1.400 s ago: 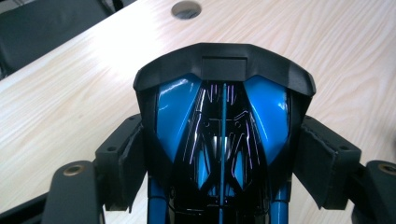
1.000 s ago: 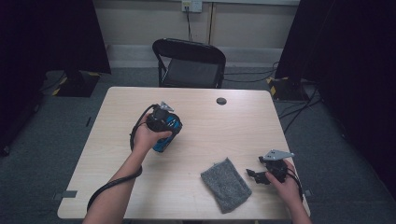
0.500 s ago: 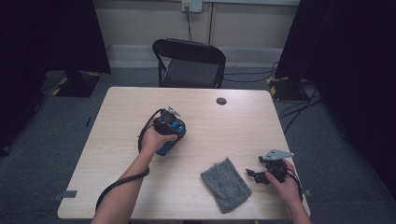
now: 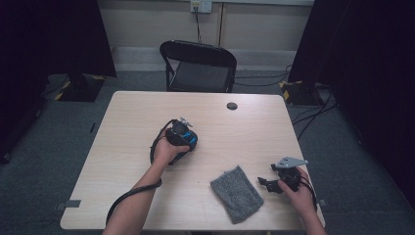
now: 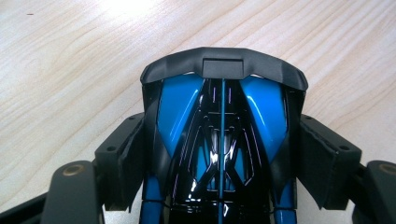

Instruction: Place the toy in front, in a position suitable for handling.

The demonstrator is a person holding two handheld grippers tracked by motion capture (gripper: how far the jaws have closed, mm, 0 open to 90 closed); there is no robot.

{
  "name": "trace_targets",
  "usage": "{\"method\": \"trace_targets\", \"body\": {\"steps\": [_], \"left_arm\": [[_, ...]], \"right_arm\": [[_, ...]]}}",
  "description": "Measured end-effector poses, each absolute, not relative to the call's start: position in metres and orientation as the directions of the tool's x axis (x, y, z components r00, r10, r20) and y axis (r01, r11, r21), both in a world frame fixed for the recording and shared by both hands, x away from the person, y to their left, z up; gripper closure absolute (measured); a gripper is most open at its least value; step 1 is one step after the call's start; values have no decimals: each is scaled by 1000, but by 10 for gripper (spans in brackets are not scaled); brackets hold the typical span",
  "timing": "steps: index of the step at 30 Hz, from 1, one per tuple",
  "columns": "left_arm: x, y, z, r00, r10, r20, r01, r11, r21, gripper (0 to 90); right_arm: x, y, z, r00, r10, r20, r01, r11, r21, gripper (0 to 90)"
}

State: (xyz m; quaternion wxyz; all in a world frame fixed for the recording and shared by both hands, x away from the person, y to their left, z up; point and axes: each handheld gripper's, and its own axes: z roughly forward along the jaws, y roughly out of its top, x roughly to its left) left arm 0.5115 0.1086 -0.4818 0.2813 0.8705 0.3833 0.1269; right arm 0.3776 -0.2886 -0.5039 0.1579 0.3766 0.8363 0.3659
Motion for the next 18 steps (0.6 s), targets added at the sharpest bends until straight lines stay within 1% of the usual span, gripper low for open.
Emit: {"method": "trace_targets", "body": {"steps": [4, 9, 18], "left_arm": [[511, 108, -485, 675, 738, 14, 595, -555, 581, 254], [510, 109, -487, 671, 741, 5, 594, -543, 593, 253], [508, 109, -487, 665, 747, 21, 588, -540, 603, 247]], "right_arm": [[378, -289, -504, -666, 746, 11, 514, 449, 731, 185], [378, -288, -504, -666, 746, 11, 514, 448, 731, 185], [378, -288, -504, -666, 746, 11, 514, 448, 731, 185]]}}
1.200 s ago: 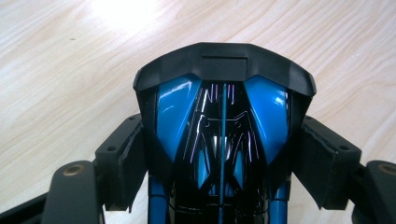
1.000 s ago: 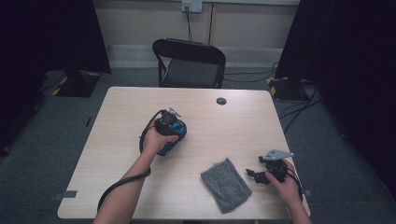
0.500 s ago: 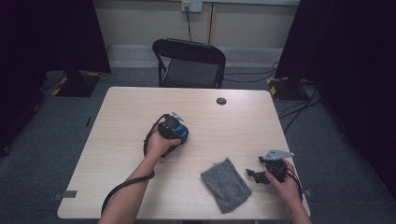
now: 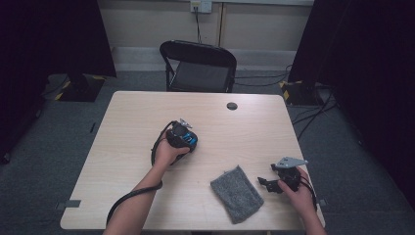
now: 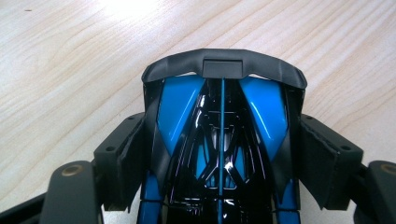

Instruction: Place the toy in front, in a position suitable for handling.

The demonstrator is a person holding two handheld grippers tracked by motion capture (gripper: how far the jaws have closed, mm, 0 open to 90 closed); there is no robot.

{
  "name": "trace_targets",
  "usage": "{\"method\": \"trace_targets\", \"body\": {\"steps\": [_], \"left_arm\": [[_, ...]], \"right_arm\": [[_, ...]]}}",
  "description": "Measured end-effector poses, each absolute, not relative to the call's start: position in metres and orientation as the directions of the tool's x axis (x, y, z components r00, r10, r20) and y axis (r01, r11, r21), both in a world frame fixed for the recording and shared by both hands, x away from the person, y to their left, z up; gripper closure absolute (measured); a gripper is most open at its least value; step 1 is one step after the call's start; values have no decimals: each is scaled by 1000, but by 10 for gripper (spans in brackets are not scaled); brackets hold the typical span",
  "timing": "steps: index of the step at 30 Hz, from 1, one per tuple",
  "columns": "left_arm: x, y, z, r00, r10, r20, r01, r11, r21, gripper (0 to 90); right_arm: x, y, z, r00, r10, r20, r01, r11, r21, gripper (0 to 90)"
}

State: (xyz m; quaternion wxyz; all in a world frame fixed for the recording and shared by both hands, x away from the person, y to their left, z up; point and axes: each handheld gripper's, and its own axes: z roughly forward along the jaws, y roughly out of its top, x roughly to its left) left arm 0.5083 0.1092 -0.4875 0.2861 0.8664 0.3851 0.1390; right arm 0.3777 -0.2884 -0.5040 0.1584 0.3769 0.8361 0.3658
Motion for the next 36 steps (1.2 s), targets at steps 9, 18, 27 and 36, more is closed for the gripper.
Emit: {"method": "trace_targets", "body": {"steps": [9, 18, 27, 36], "left_arm": [[502, 116, -478, 669, 743, 20, 571, -530, 627, 213], [489, 133, -470, 676, 737, -13, 558, -499, 663, 160], [468, 155, -462, 704, 709, -37, 527, -487, 697, 158], [450, 173, -466, 708, 705, -26, 522, -499, 692, 160]], "right_arm": [[378, -288, -504, -665, 746, 11, 514, 448, 731, 185], [378, -288, -504, -665, 747, 11, 515, 448, 731, 185], [378, -287, -504, -664, 748, 11, 517, 448, 729, 184], [378, -287, -504, -664, 748, 10, 517, 448, 729, 184]]}}
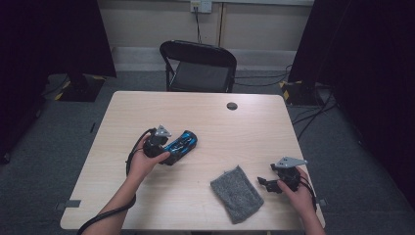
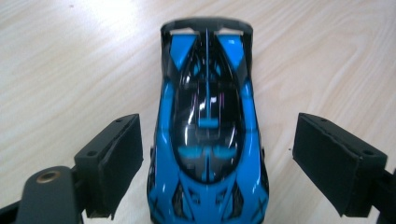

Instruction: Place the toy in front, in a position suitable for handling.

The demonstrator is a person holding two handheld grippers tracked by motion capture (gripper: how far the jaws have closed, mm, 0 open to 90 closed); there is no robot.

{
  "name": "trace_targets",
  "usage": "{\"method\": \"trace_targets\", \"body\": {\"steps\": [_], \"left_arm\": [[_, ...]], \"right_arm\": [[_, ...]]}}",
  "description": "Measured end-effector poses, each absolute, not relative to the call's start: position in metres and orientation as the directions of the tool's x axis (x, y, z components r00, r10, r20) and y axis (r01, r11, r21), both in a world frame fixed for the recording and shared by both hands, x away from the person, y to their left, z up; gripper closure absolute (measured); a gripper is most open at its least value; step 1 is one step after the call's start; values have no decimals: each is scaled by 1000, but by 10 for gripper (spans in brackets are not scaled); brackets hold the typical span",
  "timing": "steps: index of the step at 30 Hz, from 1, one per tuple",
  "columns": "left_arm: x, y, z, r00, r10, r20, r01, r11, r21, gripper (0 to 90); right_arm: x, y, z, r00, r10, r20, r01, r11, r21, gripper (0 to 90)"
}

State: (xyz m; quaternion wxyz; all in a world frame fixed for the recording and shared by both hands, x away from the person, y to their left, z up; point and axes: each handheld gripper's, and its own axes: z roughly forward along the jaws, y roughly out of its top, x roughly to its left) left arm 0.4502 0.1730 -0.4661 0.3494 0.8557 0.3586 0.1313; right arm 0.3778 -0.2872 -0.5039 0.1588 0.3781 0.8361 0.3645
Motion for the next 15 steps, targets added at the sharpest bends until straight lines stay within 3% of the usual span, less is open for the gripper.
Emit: {"method": "trace_targets", "body": {"steps": [15], "left_arm": [[436, 188, -488, 707, 707, -25, 525, -501, 688, 168]], "right_arm": [[378, -286, -504, -657, 753, 12, 520, 442, 731, 183]]}}
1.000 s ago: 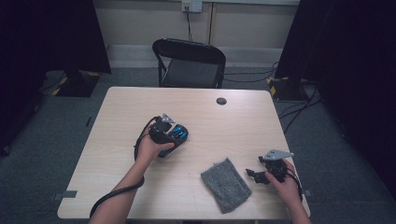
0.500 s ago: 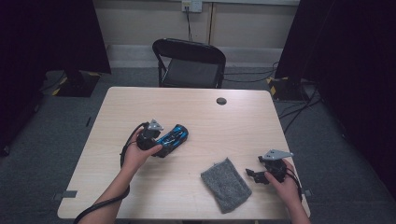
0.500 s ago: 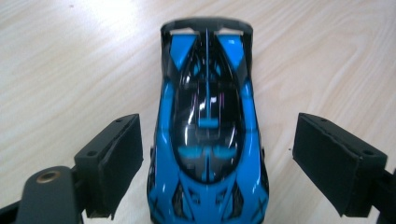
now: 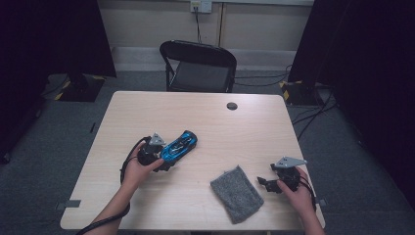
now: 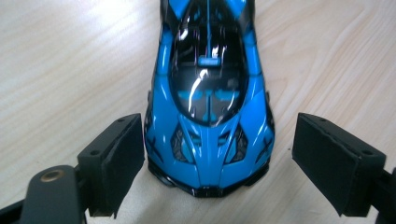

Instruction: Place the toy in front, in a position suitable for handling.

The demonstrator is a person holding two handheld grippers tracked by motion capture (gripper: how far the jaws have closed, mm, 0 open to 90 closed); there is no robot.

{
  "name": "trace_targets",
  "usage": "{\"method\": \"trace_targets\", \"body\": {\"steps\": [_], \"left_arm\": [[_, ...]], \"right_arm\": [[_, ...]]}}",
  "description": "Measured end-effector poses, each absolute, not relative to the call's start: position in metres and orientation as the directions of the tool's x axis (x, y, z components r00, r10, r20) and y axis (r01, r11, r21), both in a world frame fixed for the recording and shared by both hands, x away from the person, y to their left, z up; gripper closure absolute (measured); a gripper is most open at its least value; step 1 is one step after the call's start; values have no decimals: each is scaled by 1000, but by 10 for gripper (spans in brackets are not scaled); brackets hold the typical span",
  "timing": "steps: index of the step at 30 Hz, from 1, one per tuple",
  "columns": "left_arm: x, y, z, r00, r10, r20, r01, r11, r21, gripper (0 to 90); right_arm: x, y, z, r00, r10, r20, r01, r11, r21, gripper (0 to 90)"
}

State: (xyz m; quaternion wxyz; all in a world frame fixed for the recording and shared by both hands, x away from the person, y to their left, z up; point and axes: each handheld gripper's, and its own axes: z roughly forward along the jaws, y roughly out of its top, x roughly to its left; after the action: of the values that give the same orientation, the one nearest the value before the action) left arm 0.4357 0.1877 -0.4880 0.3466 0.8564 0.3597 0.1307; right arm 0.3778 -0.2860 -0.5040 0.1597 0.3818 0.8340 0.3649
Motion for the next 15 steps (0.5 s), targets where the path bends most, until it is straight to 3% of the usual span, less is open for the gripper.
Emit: {"method": "trace_targets", "body": {"steps": [15], "left_arm": [[439, 188, -506, 707, 707, -15, 493, -479, 726, 134]], "right_arm": [[378, -285, -504, -656, 755, 10, 522, 445, 728, 154]]}}
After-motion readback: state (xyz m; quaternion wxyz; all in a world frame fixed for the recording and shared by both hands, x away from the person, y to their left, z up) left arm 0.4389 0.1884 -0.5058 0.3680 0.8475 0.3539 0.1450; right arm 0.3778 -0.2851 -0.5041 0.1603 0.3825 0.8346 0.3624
